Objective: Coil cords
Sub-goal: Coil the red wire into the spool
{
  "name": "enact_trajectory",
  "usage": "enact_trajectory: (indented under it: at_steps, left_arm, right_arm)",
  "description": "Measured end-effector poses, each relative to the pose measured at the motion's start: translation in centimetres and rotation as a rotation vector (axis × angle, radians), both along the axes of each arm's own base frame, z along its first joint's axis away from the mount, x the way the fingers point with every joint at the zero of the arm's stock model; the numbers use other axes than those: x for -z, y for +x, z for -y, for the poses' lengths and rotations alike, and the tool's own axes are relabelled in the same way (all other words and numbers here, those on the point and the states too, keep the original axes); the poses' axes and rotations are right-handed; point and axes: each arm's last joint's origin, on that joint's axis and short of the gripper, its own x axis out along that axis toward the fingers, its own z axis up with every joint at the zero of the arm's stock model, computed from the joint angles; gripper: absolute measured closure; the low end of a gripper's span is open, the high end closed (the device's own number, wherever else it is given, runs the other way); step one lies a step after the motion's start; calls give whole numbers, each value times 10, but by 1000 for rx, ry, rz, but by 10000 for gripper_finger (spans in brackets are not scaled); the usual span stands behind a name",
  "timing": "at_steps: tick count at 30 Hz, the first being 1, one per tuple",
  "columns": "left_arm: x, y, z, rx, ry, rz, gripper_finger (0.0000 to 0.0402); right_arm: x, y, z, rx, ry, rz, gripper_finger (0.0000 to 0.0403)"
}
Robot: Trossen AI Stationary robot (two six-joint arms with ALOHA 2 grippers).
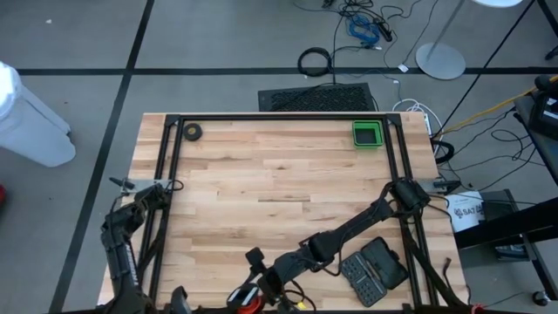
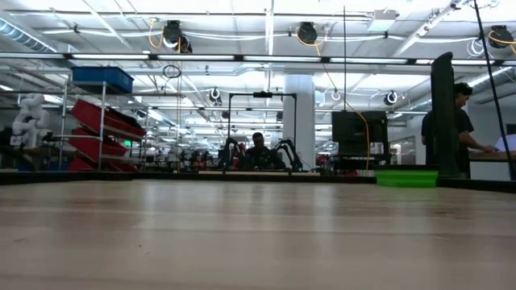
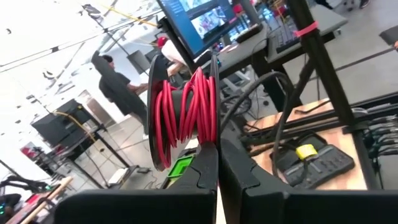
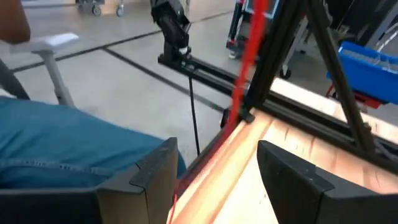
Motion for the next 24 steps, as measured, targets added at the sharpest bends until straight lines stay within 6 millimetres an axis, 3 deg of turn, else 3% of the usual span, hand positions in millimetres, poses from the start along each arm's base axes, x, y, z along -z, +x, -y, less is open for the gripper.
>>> enact_trajectory:
  at_steps: [7, 24]
  left_arm:
    - [0, -8, 5, 18, -6, 3, 400]
    - [0, -7, 4, 14, 1, 0, 400]
  right_arm:
    - [4, -4, 2, -4, -41, -74, 195]
    - [0, -3, 3, -57, 18, -73, 209]
